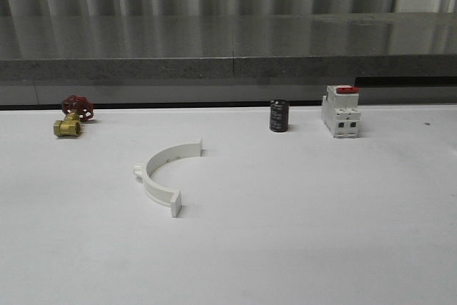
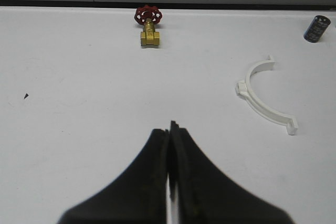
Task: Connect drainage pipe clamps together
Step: 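Move the right gripper over the second white clamp half, then grasp the second clamp half's tab with the right gripper and lift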
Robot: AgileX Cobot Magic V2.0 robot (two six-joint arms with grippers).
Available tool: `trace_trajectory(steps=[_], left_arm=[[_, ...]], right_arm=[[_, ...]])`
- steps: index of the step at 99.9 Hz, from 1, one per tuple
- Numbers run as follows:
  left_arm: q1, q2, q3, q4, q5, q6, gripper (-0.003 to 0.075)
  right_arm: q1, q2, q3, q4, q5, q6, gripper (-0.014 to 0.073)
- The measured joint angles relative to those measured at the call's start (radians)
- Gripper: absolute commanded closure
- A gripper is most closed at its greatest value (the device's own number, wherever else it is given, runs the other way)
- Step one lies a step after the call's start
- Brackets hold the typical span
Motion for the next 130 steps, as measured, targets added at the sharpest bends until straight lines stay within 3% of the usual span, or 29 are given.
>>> trace_trajectory(steps=[10, 44, 60, 79, 107, 130], left_arm=[[0.0, 0.0, 0.0, 0.0, 0.0, 0.0, 0.0741], [0.0, 0.0, 0.0, 0.0, 0.0, 0.0, 0.0741], [0.0, 0.0, 0.0, 0.0, 0.0, 0.0, 0.0741], [0.0, 0.0, 0.0, 0.0, 0.0, 0.0, 0.0741], [0.0, 0.0, 0.0, 0.0, 0.0, 0.0, 0.0741], [0.0, 0.0, 0.0, 0.0, 0.0, 0.0, 0.0741]], right_arm=[[0.0, 0.004, -0.011, 0.011, 0.028, 0.0, 0.0585], [0.004, 0.004, -0.024, 0.03, 0.073, 0.004, 0.0586], [0.057, -0.065, -0.054, 0.03, 0.094, 0.096, 0.0586], [0.237, -0.166, -0.069, -0.018, 0.128, 0.226, 0.0586], [0.583, -0.174, -0.105, -0.297, 0.155, 0.67, 0.0586], [0.758, -0.086, -0.195, -0.345, 0.155, 0.888, 0.0586]])
